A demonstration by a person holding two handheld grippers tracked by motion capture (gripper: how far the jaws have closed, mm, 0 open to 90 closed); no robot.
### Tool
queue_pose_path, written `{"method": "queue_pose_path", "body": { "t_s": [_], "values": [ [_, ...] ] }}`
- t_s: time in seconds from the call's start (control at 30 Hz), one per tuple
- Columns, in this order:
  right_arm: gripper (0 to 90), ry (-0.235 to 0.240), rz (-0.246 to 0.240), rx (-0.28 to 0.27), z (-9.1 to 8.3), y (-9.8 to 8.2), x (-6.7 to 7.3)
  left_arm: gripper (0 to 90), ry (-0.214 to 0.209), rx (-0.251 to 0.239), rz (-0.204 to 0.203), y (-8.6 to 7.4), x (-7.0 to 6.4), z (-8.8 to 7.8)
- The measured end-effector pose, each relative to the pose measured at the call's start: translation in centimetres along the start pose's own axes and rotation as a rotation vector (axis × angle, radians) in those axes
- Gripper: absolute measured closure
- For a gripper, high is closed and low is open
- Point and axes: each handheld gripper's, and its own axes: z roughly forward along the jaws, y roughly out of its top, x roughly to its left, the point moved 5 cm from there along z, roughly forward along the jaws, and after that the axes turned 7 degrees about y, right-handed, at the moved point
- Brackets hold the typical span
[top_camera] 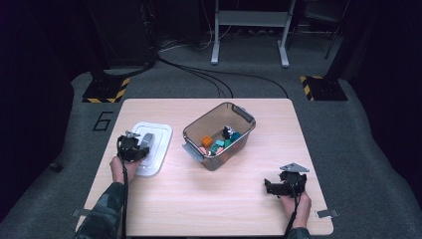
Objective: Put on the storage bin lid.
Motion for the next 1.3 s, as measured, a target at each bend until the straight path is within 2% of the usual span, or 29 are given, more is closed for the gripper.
{"method": "queue_pose_path", "body": {
  "t_s": [0.17,0.23,0.27,0.37,0.4,0.43,0.47,0.5,0.53,0.57,0.6,0.63,0.67,0.77,0.8,0.97,1.1,1.23,1.27,1.3],
  "values": [
    [0.0,0.001,0.000,0.000,0.0,0.0,0.0,67.4,-0.011,-0.004,0.023,0.2,-0.1,-0.4],
    [0.0,0.002,0.000,0.001,0.0,0.0,0.0,67.5,-0.023,-0.012,0.033,0.5,-0.1,-0.9],
    [0.0,0.002,0.007,-0.003,0.0,0.0,0.0,67.5,-0.044,-0.029,0.031,0.8,-0.2,-1.3],
    [0.0,0.002,0.000,0.001,0.0,0.0,0.0,67.5,-0.060,-0.038,0.042,1.2,-0.4,-1.9],
    [0.0,0.003,-0.003,0.002,0.0,0.0,-0.1,67.5,-0.063,-0.042,0.079,1.7,-0.6,-2.5],
    [0.0,0.003,-0.003,0.002,0.0,0.0,-0.1,67.5,-0.063,-0.042,0.079,1.7,-0.6,-2.5],
    [0.0,0.003,-0.004,0.002,0.0,0.0,-0.1,67.5,-0.085,-0.053,0.077,2.3,-0.6,-3.2],
    [0.0,0.003,-0.004,0.002,0.0,0.0,-0.1,67.5,-0.085,-0.053,0.077,2.3,-0.6,-3.2],
    [0.0,0.000,-0.003,-0.001,0.0,0.0,-0.1,67.6,-0.086,-0.070,0.094,3.1,-0.5,-4.0],
    [0.0,0.000,-0.003,-0.001,0.0,0.0,-0.1,67.6,-0.086,-0.070,0.094,3.1,-0.5,-4.0],
    [0.2,0.001,0.003,-0.004,0.0,0.0,0.0,67.6,-0.095,-0.084,0.096,4.0,-0.4,-4.7],
    [0.2,0.001,-0.003,-0.001,0.0,0.0,-0.1,67.5,-0.095,-0.084,0.096,4.0,-0.4,-4.7],
    [0.2,0.001,0.000,-0.001,0.0,0.0,-0.1,67.6,-0.097,-0.095,0.100,4.8,-0.4,-5.4],
    [0.2,-0.002,0.010,-0.006,0.0,0.0,0.0,67.5,-0.104,-0.119,0.094,5.6,-0.3,-6.0],
    [0.2,-0.002,0.009,-0.008,0.0,0.0,0.0,67.5,-0.110,-0.121,0.106,6.4,-0.3,-6.6],
    [0.3,0.000,-0.001,-0.004,0.0,0.0,-0.1,67.5,-0.121,-0.130,0.121,7.6,-0.6,-7.4],
    [0.3,-0.002,0.010,-0.009,0.1,0.1,0.0,67.5,-0.136,-0.139,0.139,8.8,-1.1,-7.9],
    [0.2,0.000,-0.001,-0.004,0.0,0.0,-0.1,67.5,-0.153,-0.147,0.158,10.0,-1.9,-8.3],
    [0.2,-0.001,0.000,-0.004,0.0,0.0,-0.1,67.5,-0.164,-0.155,0.165,10.5,-2.4,-8.5],
    [0.3,-0.003,0.011,-0.009,0.1,0.1,0.0,67.5,-0.164,-0.155,0.165,10.5,-2.4,-8.5]
  ]
}}
